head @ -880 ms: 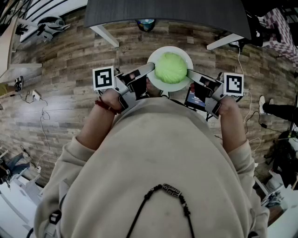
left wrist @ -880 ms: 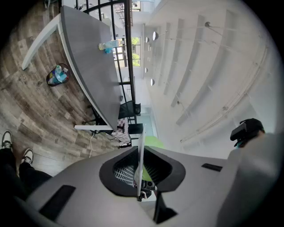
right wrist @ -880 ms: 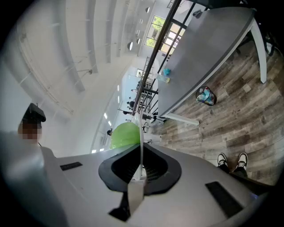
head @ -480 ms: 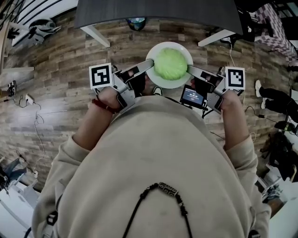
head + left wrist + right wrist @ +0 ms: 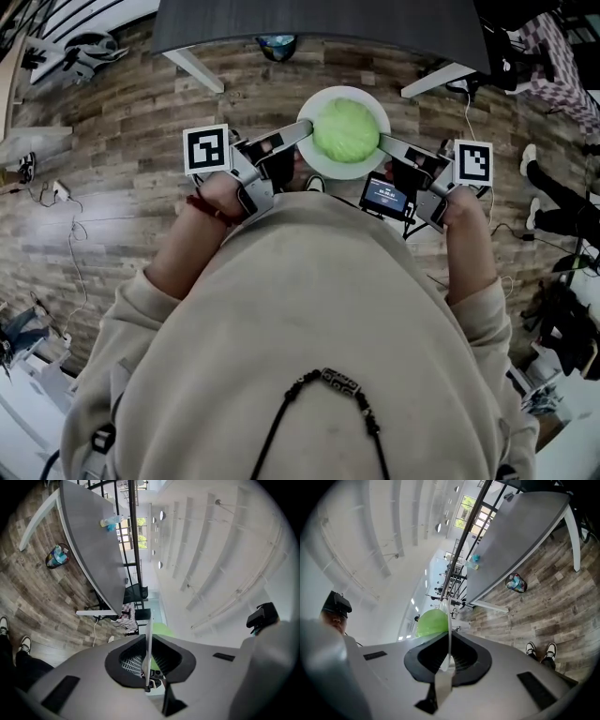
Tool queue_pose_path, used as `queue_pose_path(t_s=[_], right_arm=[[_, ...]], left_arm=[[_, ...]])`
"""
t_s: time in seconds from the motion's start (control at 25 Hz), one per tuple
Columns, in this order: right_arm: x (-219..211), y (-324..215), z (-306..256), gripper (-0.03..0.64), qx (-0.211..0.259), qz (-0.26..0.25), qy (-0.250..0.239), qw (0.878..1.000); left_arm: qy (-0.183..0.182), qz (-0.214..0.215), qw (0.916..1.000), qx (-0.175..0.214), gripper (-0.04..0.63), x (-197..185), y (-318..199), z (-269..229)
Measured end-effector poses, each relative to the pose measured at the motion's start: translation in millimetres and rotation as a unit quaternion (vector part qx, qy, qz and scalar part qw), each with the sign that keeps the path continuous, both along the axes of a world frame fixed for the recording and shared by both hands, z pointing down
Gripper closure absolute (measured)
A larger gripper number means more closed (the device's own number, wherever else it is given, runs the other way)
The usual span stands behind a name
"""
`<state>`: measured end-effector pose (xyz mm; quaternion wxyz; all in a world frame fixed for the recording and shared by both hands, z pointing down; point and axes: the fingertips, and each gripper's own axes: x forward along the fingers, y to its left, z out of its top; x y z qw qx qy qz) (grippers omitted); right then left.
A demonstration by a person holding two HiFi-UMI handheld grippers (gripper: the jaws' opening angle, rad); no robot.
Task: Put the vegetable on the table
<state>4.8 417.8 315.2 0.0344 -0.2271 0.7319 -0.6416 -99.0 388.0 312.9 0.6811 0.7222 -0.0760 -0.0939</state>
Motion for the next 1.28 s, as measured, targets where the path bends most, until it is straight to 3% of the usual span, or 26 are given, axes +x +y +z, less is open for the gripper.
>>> queue_pose_path(t_s=[0.24,0.48,0.72,1.28], right_arm=[[24.1,-6.1,11.5,0.589,-0.004,-0.017,-0.012,1.0],[60.4,-54.5,25.3,0.59,-0.011,-0.026,-0.035,0.999],[53.4,-38.2,14.6,0.589,0.019,-0.037,-0.028,0.999],[58.5,-58.6,16.4,0.589,0.011,-0.014,-0.006,1.0]], left_arm=[[-0.012,-0.009,0.9998,-0.013,0.554,23.3,-1.4,7.1],[-0.029,-0.03,0.9991,-0.011,0.554,57.9,-48.2,16.6],[-0.022,-0.038,0.999,0.002,0.554,51.1,-28.5,3.8],[-0.009,-0.007,0.9999,0.007,0.554,57.3,-55.3,9.4]])
